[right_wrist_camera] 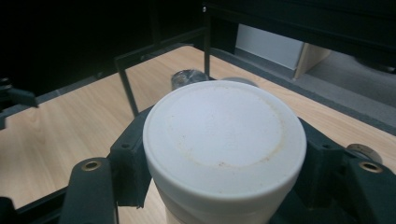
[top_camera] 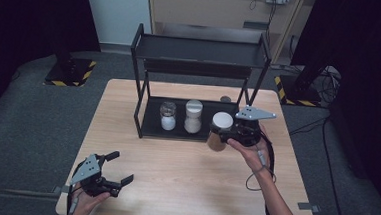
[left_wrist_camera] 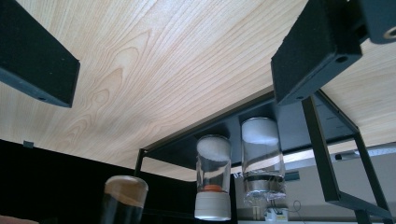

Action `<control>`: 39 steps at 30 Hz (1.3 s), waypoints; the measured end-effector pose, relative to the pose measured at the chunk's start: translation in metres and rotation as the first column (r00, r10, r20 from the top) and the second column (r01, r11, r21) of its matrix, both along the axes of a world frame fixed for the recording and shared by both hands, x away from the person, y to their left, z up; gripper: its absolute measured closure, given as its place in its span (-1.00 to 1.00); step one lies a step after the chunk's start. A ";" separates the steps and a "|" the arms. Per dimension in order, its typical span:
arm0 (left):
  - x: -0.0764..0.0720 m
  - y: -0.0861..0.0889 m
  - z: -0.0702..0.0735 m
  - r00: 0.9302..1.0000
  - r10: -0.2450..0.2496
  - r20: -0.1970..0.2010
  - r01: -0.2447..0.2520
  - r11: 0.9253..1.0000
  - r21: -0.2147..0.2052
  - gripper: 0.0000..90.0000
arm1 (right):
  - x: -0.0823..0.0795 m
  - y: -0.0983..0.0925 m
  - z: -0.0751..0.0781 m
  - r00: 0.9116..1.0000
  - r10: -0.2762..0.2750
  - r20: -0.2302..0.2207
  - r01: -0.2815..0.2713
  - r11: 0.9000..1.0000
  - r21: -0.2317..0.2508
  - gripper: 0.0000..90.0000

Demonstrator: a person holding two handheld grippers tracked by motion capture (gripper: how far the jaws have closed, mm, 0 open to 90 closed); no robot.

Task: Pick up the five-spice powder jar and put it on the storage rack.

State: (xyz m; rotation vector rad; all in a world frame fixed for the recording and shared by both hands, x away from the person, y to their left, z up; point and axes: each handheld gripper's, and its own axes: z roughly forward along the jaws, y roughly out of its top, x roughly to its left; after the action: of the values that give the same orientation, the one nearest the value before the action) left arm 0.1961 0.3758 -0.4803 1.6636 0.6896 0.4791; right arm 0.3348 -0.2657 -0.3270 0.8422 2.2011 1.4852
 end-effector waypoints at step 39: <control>0.001 0.001 -0.001 1.000 0.001 -0.003 -0.001 1.000 -0.007 -1.00 | 0.053 0.031 -0.009 0.973 -0.230 -0.009 0.230 0.973 -0.023 -0.25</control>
State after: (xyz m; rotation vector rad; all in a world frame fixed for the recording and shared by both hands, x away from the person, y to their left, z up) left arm 0.1967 0.3769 -0.4813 1.6573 0.6935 0.4748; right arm 0.3880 -0.2349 -0.3355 1.0611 2.0429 1.3459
